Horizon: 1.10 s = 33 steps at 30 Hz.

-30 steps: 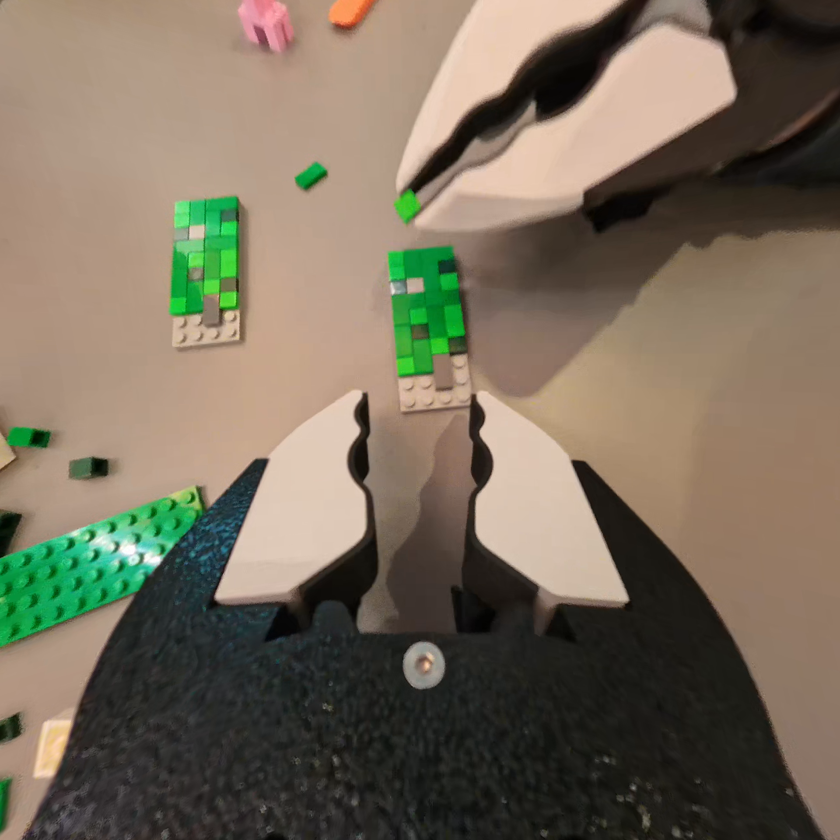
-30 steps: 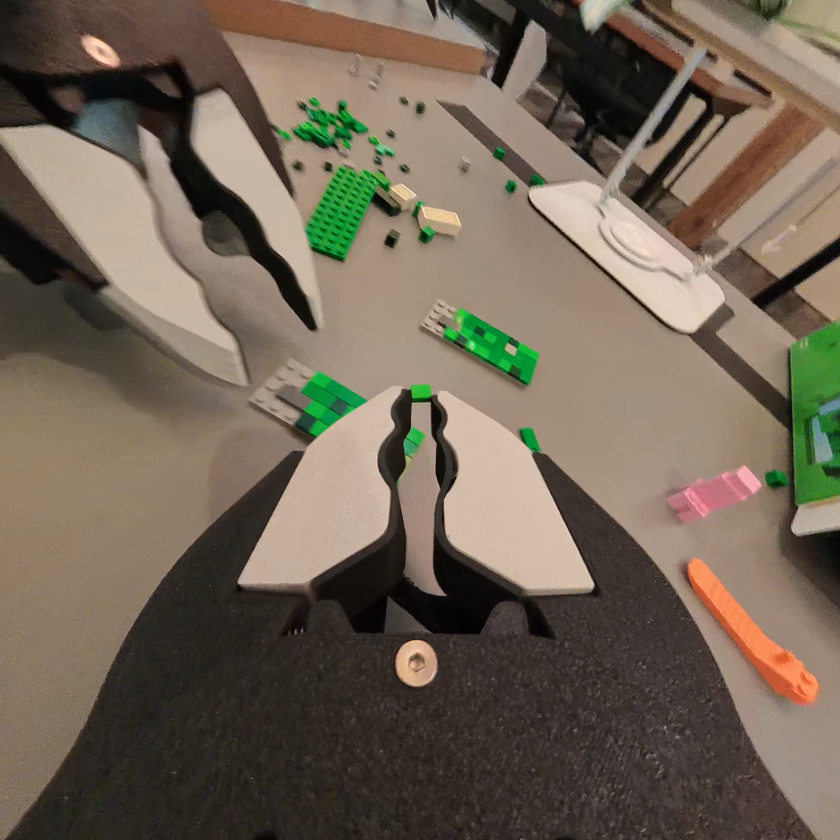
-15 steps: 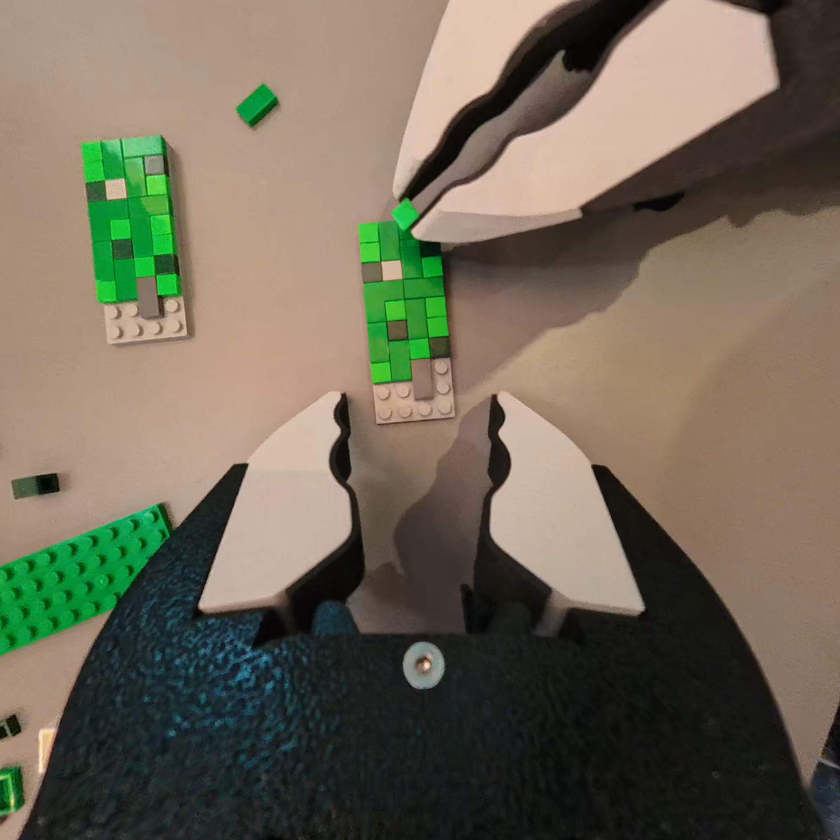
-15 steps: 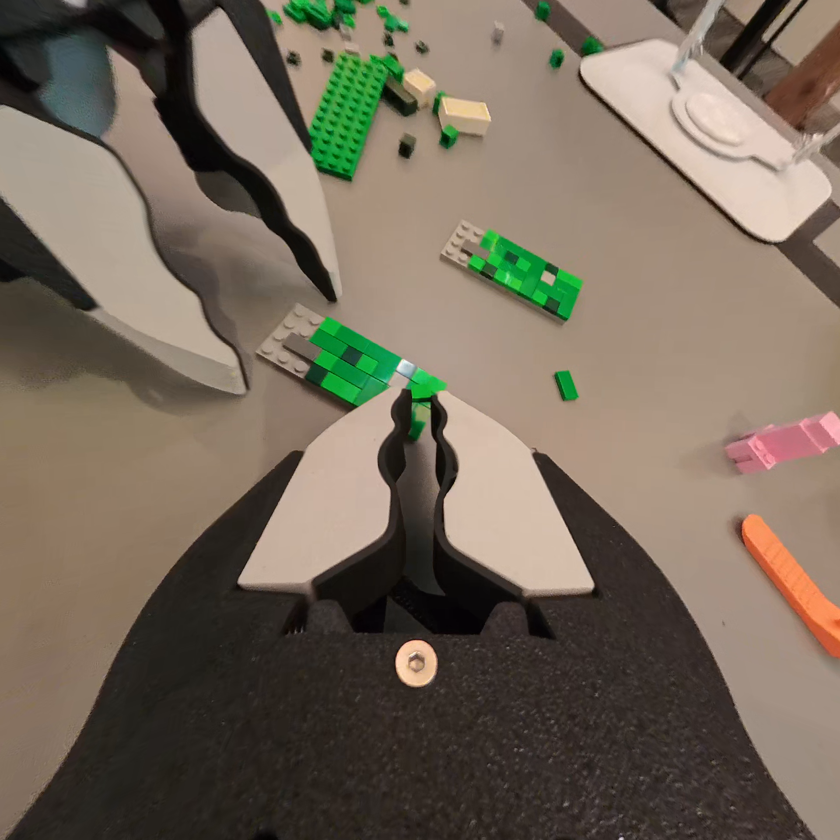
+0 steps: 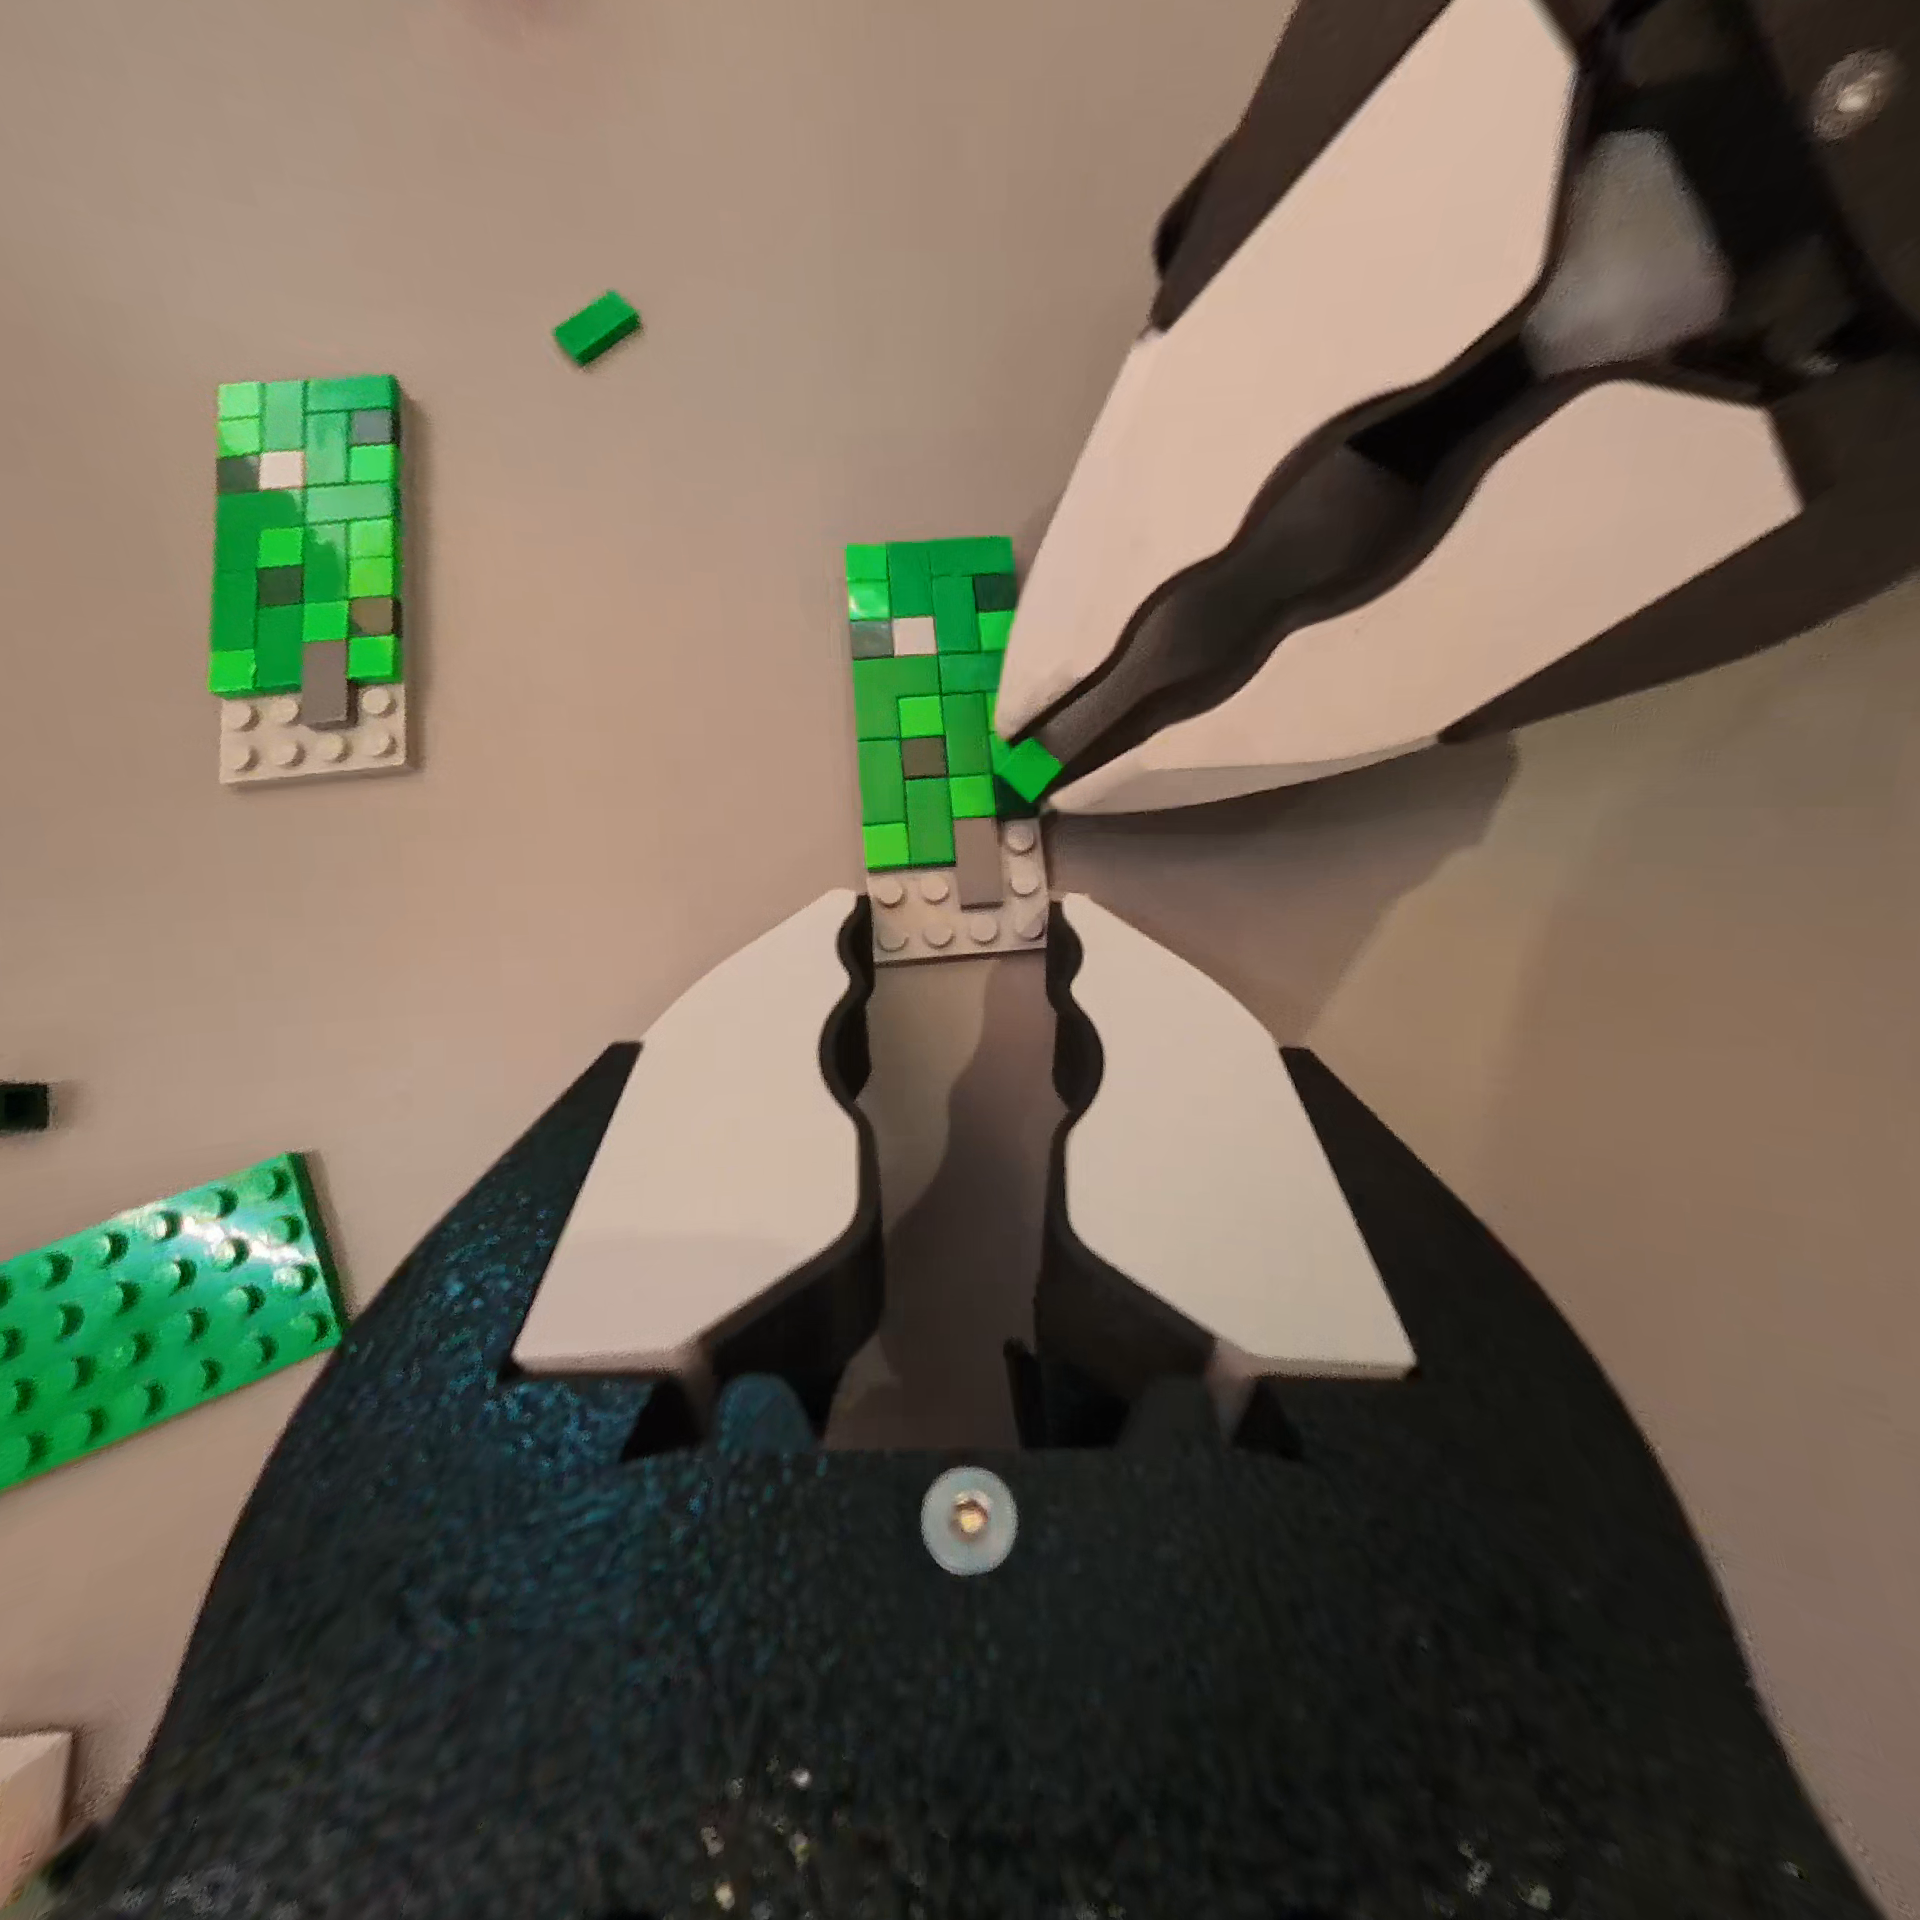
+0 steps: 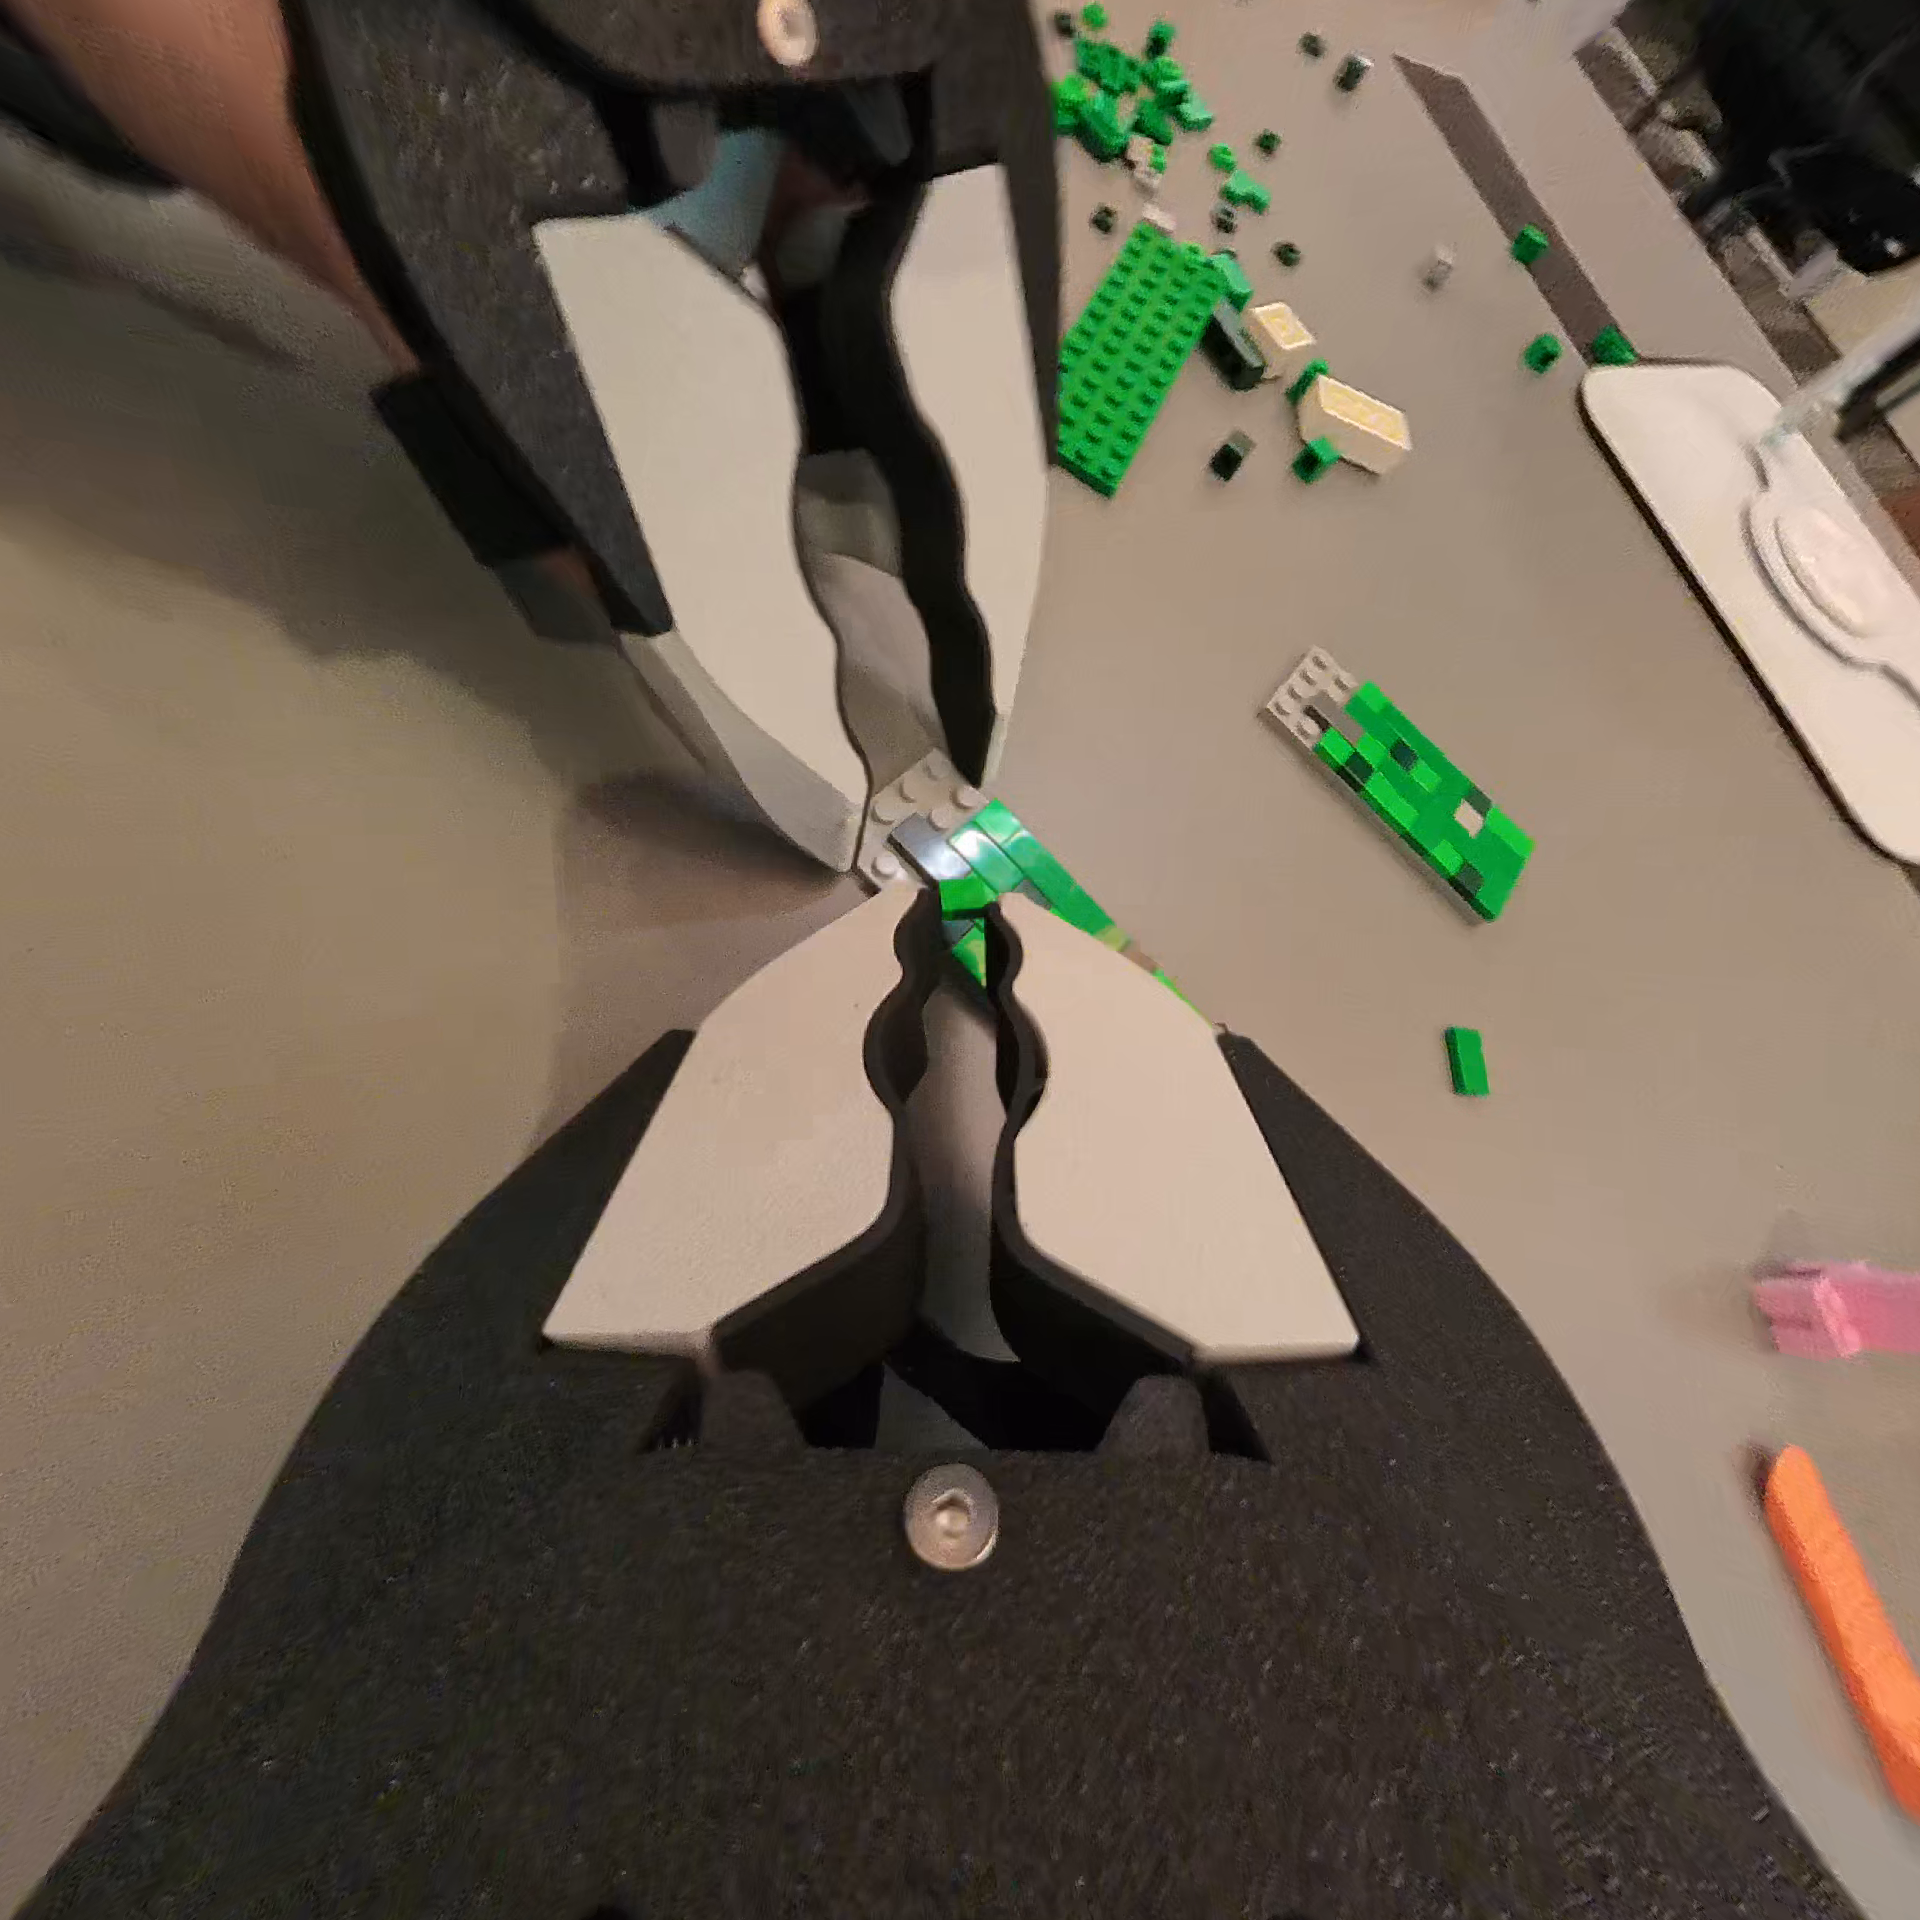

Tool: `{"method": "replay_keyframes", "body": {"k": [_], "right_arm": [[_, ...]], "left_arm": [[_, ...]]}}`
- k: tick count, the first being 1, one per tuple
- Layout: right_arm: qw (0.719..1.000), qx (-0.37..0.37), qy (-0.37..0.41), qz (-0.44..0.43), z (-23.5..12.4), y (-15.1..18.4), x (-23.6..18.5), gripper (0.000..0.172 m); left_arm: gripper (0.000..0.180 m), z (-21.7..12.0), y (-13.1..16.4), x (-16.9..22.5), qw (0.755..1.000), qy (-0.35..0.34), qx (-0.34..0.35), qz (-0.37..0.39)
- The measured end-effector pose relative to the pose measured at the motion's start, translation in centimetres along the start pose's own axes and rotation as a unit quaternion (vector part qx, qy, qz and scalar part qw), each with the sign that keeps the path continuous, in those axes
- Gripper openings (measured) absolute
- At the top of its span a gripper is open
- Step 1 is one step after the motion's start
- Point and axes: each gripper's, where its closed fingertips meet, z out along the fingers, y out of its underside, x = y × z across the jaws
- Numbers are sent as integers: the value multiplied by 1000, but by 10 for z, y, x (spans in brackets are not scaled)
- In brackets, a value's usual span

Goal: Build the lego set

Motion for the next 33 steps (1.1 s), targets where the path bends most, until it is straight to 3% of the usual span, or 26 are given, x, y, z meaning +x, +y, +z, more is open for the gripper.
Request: {"method": "replay_keyframes", "body": {"k": [6, 13, 26, 33], "right_arm": [[993, 23, -102, -53, 3, -5, -16, 7], [986, 8, -145, -81, 6, -4, -21, 7], [980, -37, -160, -113, 9, -2, -19, 8], [976, -65, -181, -106, 9, -1, -20, 17]], "left_arm": [[31, -4, 3, 3, 998, 55, -2, 42], [31, -6, 6, 3, 994, 76, 0, 74], [31, -6, 6, 2, 994, 77, 3, 76], [31, -6, 5, 3, 994, 78, 4, 76]]}}
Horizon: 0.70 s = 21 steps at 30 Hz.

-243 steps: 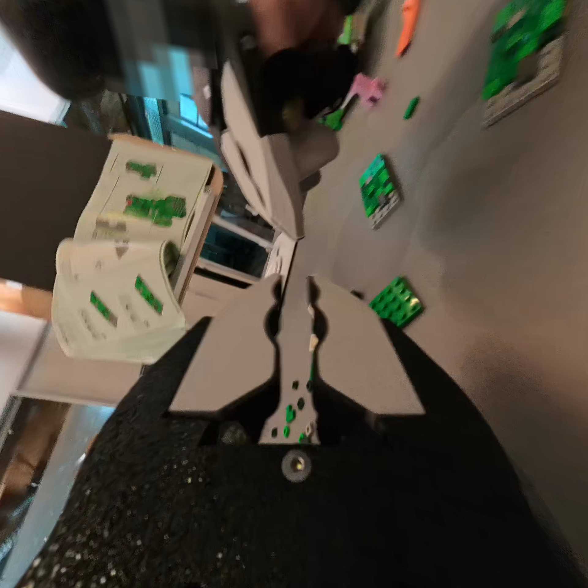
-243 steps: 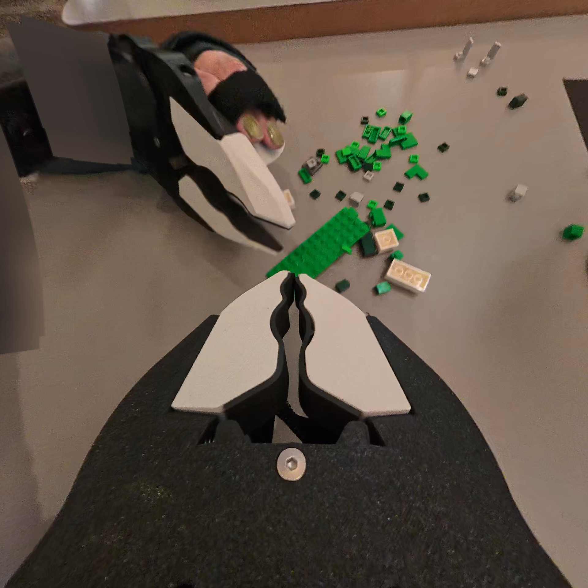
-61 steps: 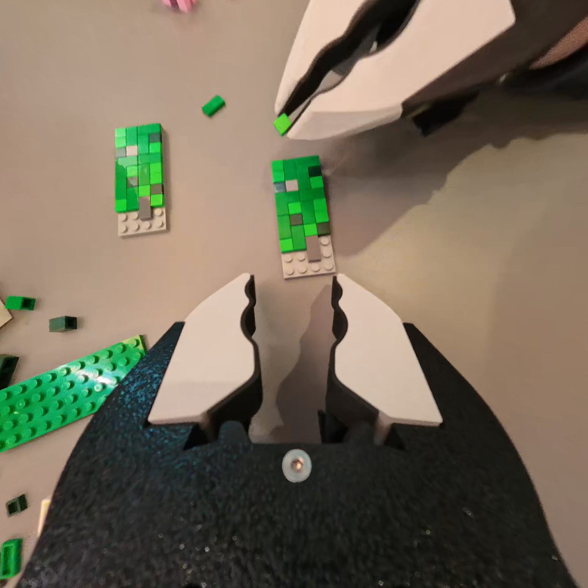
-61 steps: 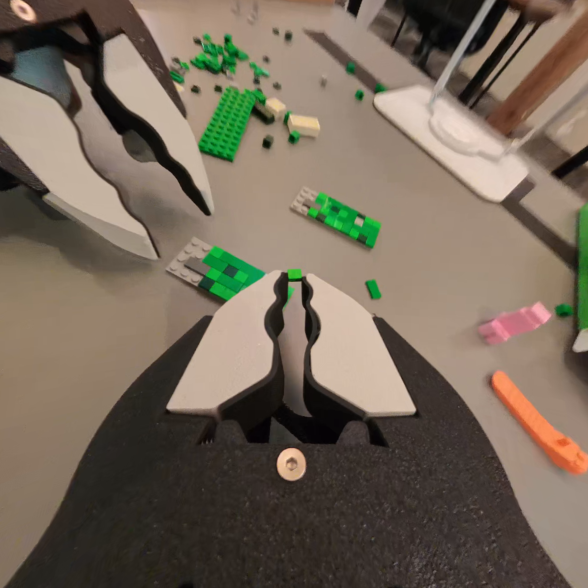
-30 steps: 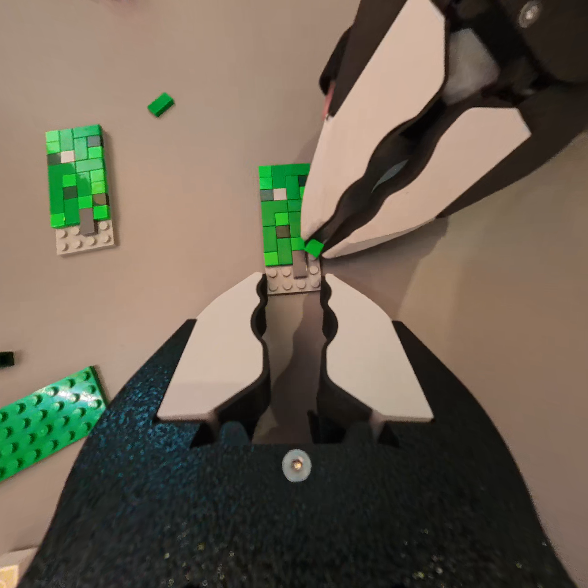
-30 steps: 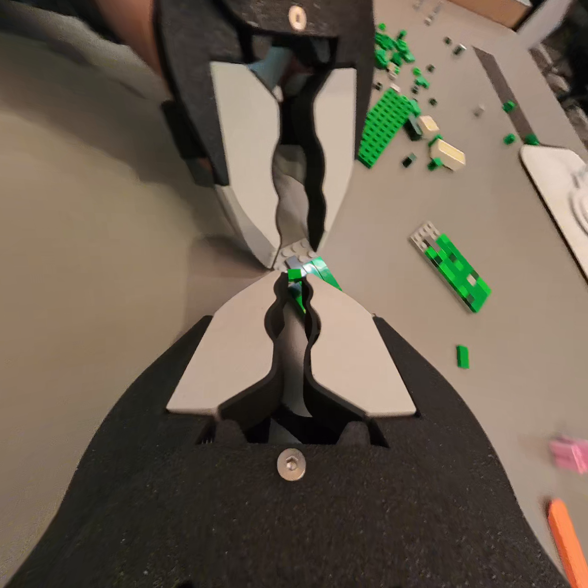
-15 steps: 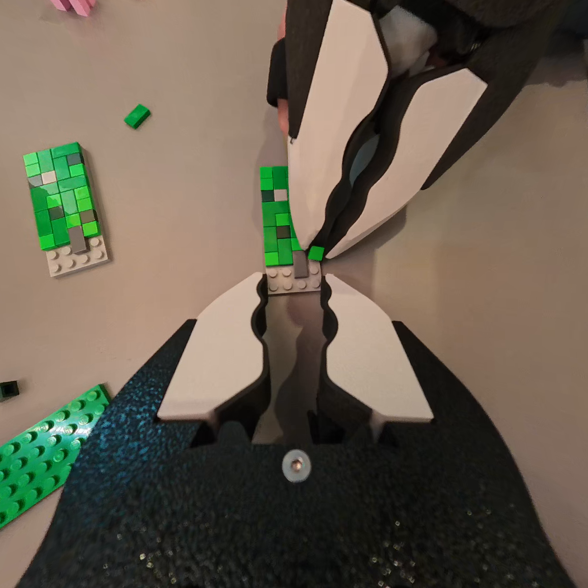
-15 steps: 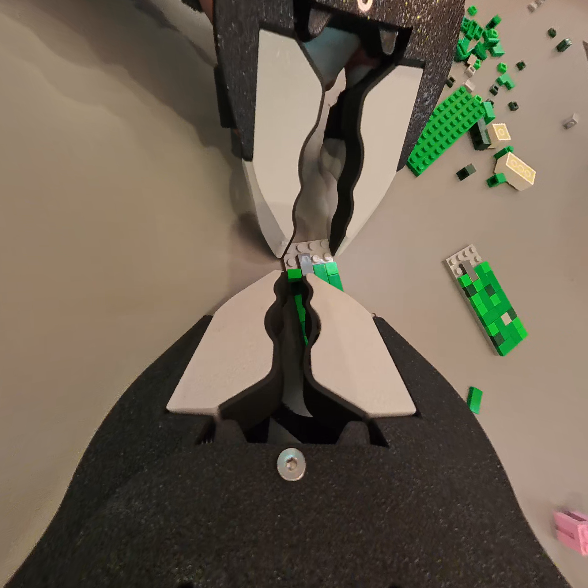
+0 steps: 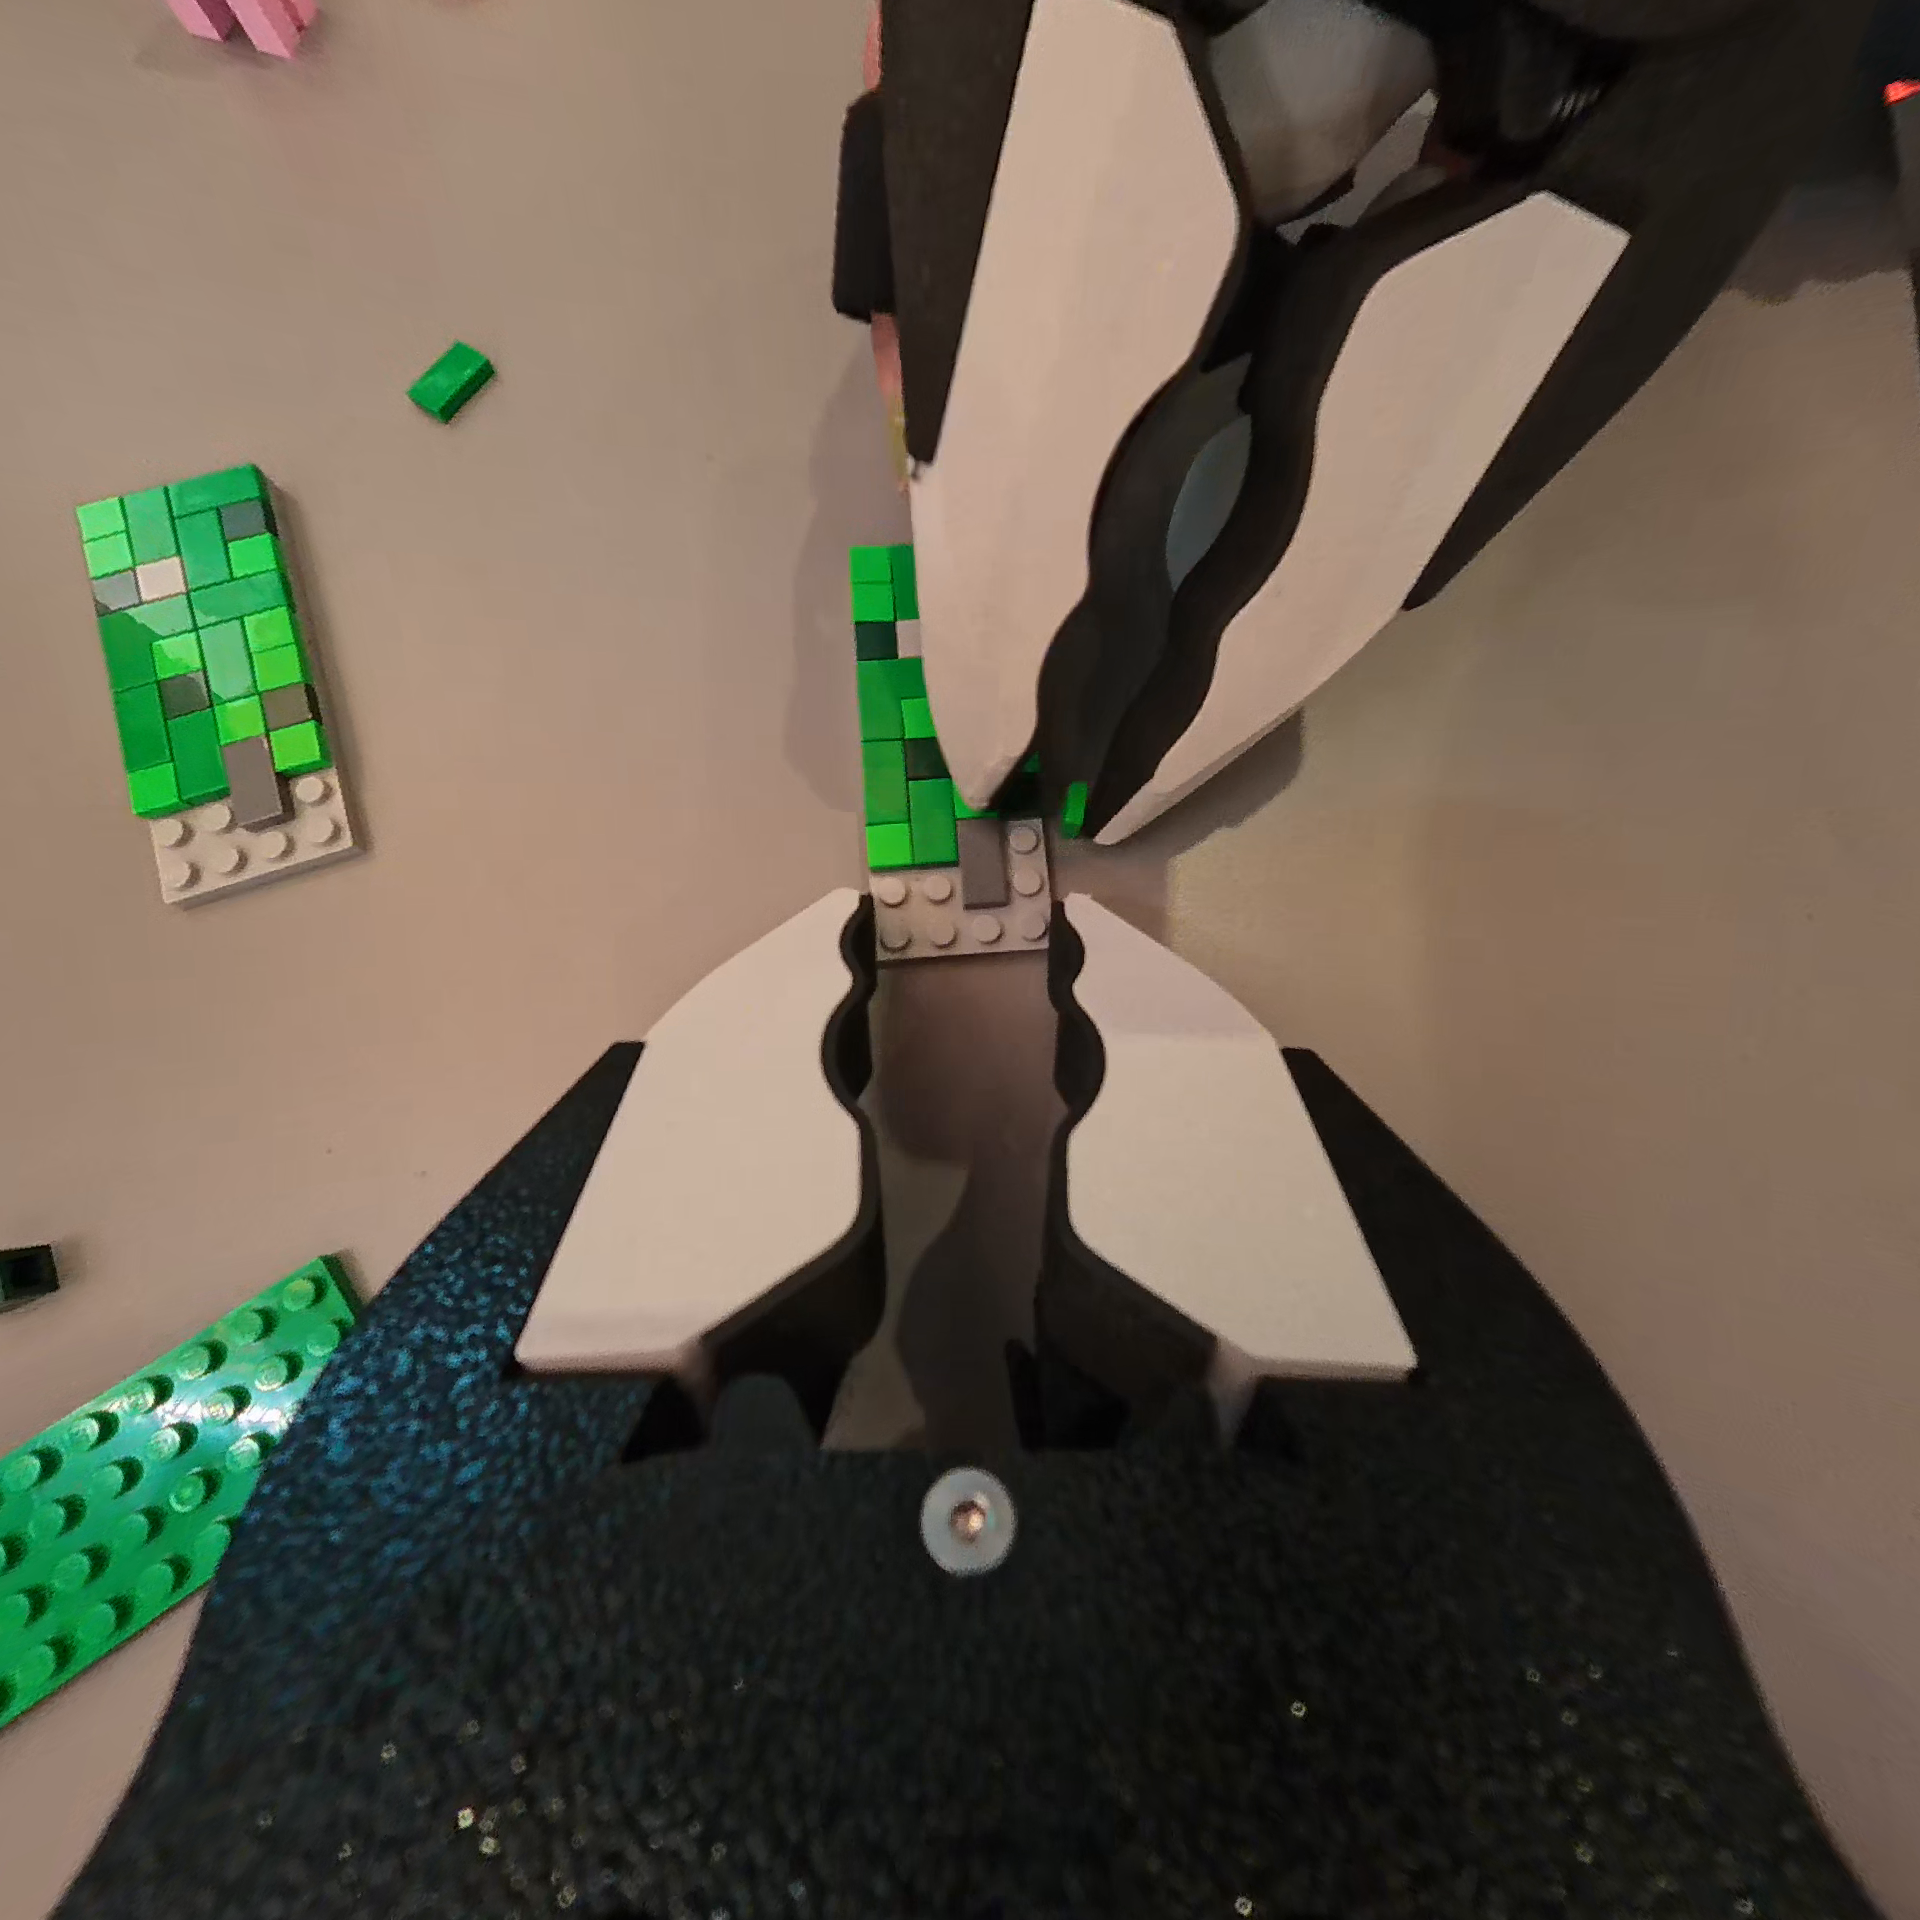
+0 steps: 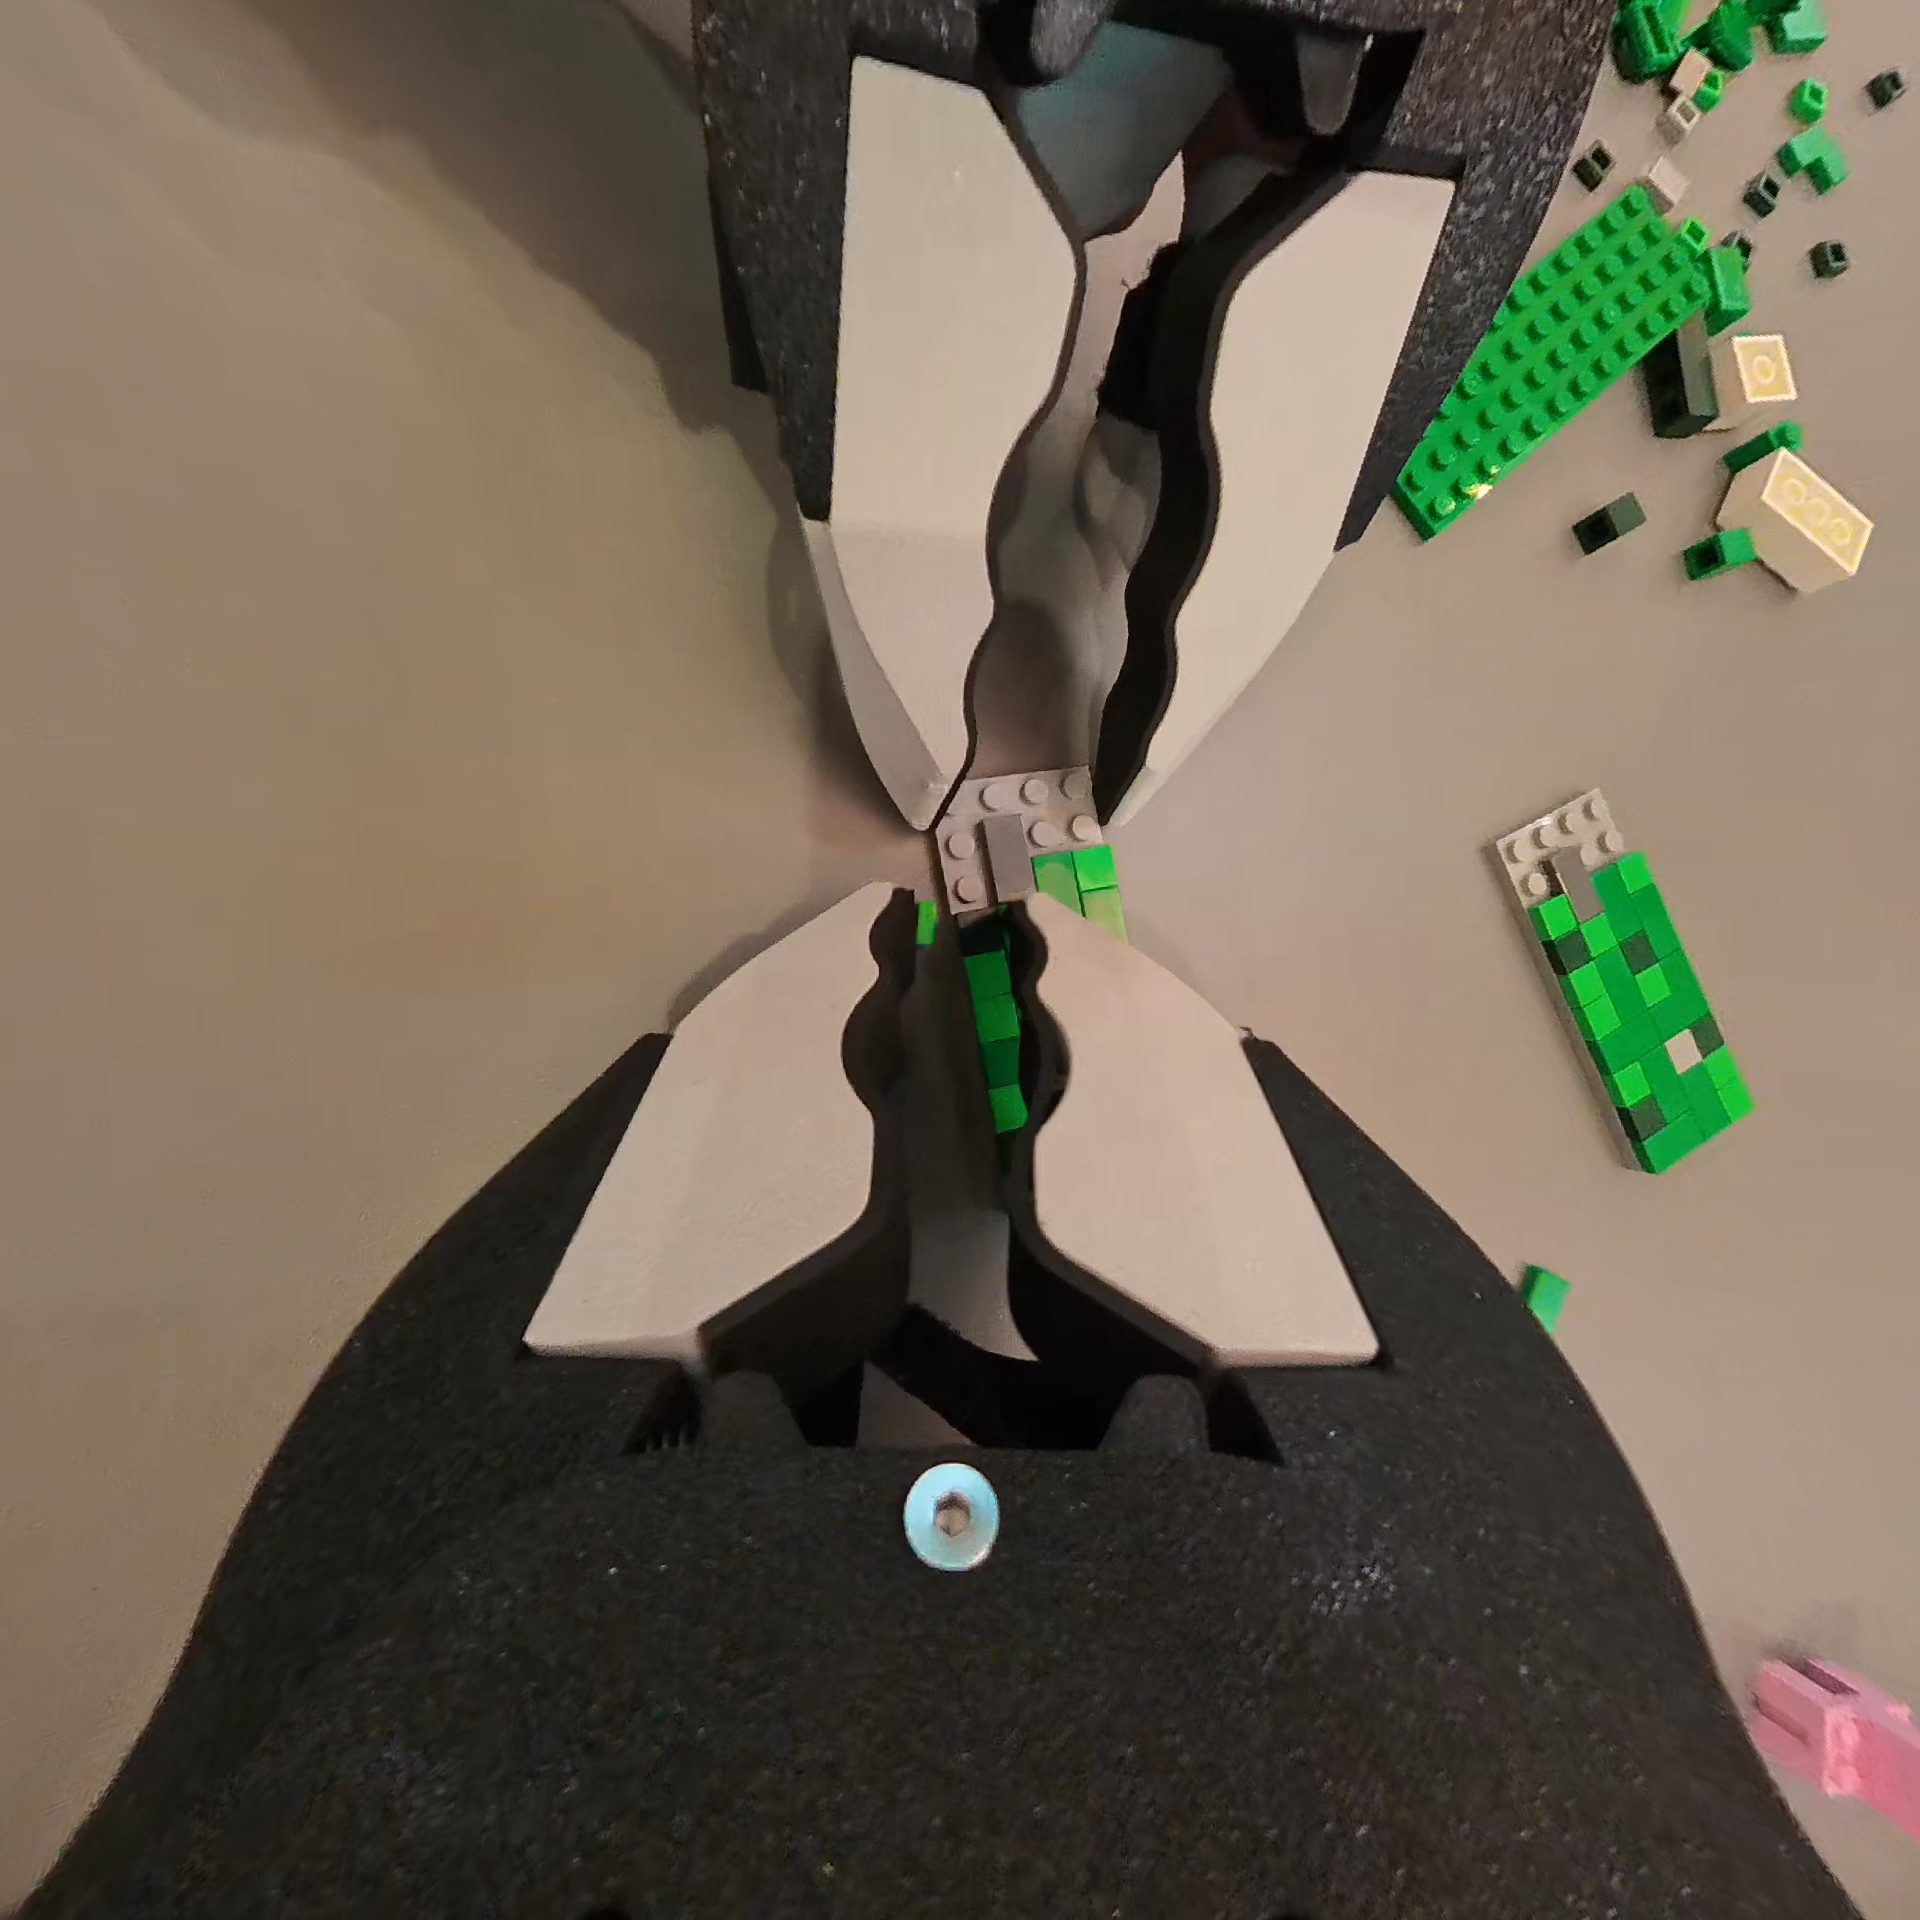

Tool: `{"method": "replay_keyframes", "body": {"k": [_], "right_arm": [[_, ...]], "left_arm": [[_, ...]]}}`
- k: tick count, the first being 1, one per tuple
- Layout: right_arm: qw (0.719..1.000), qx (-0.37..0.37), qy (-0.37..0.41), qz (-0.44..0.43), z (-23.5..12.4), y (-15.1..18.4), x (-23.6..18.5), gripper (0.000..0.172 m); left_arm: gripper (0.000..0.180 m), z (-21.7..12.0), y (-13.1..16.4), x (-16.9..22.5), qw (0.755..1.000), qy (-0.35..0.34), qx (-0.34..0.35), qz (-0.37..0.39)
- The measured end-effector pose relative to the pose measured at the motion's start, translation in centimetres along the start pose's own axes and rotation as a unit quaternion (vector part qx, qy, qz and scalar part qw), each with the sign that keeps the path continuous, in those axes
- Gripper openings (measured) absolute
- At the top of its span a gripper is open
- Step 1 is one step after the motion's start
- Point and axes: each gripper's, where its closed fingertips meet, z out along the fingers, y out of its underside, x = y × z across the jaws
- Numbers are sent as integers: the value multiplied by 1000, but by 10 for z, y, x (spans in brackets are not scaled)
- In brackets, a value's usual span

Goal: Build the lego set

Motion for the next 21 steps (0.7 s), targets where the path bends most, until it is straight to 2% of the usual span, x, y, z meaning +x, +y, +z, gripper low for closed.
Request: {"method": "replay_keyframes", "body": {"k": [4, 13, 21], "right_arm": [[1000, -13, 14, -9, -2, 5, 1, 25], [1000, -6, 27, -2, -13, 10, -2, 20], [999, 22, 44, 15, -17, 14, -10, 15]], "left_arm": [[31, 0, 0, 0, 1000, 1, 2, -1], [31, 0, -1, 0, 1000, 2, 10, -13], [31, 1, -2, -9, 999, -32, 18, -25]]}}
